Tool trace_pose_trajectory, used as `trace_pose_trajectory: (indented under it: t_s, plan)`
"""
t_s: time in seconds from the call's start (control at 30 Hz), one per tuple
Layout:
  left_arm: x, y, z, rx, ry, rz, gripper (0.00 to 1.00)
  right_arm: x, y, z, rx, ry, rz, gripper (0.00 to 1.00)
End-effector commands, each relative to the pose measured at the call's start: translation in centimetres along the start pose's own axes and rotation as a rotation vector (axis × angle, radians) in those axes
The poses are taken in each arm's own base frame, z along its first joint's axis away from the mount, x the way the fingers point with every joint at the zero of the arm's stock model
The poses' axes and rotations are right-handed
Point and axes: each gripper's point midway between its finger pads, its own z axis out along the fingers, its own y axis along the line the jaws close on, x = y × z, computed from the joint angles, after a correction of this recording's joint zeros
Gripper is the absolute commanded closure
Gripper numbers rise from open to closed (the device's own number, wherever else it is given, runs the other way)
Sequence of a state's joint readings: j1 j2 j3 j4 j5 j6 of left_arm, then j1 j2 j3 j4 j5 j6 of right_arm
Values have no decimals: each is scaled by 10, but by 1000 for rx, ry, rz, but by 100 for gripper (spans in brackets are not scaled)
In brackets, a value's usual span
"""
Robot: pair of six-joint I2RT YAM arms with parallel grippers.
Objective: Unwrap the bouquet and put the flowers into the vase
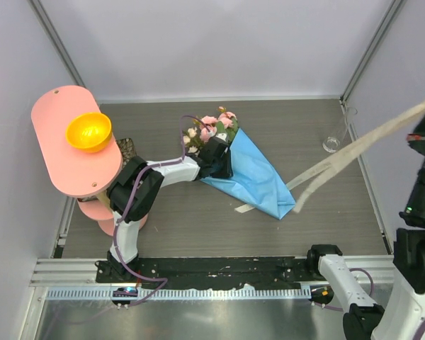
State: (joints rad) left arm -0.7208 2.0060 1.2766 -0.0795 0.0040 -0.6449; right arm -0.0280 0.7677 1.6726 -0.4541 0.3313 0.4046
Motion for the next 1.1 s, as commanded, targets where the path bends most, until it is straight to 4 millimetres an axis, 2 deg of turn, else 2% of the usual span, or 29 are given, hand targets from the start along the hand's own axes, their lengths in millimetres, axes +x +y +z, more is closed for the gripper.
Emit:
trace_pose_trajectory:
  t_s: [0.0,0.03,0.07,0.1,0.2,0.23,0.27,0.33,0.37,0.53,0.57,0.63,0.67,0.73,0.77,0.8,0.83,0.9,0.93,1.0,1.03,1.07]
  plan:
    - [-5,-4,-8,14,-28,30,68,-65,-35,-10,241,-168,-134,99]
    - [-6,-5,-9,17,-32,30,67,-71,-37,-9,268,-182,-144,99]
    - [-6,-4,-9,15,-31,30,67,-91,-38,-16,294,-232,-143,99]
    - [-5,-4,-10,15,-27,31,67,-100,-37,-19,296,-257,-137,99]
    - [-6,-4,-12,14,-30,32,66,-121,-24,-18,250,-322,-109,99]
    - [-6,-4,-13,14,-30,32,66,-120,-20,-10,247,-321,-111,99]
    - [-7,-5,-15,15,-33,32,65,-133,-14,-11,233,-349,-96,99]
    - [-4,-10,-16,43,-16,32,65,-139,-6,-3,212,-361,-98,99]
    - [-3,-11,-16,48,-13,31,65,-143,1,8,198,-373,-94,99]
    - [0,-13,-15,55,9,33,64,-153,24,36,143,-414,-68,99]
    - [0,-13,-16,58,11,31,64,-143,26,50,140,-397,-82,99]
    - [-2,-17,-21,70,6,28,63,-133,26,60,143,-378,-100,99]
    - [-3,-18,-22,78,6,26,63,-112,21,74,162,-340,-120,99]
    - [-6,-28,-28,125,4,32,58,-86,12,84,184,-284,-139,99]
    - [-10,-33,-30,149,-6,34,56,-42,-1,99,213,-190,-171,99]
    - [-12,-38,-33,164,-9,41,54,-33,-9,91,225,-172,-174,99]
    - [-19,-44,-39,182,-24,43,50,24,-34,99,280,-65,-211,99]
    - [-26,-54,-51,216,-40,46,47,62,-64,91,371,-21,-189,99]
    - [-37,-65,-64,249,-70,60,45,101,-93,78,447,43,-223,99]
    - [-43,-76,-77,282,-70,82,43,120,-128,62,598,19,-220,99]
    - [-58,-87,-91,312,-102,101,41,140,-148,51,658,48,-258,99]
    - [-60,-92,-98,325,-99,109,41,138,-166,38,763,13,-279,99]
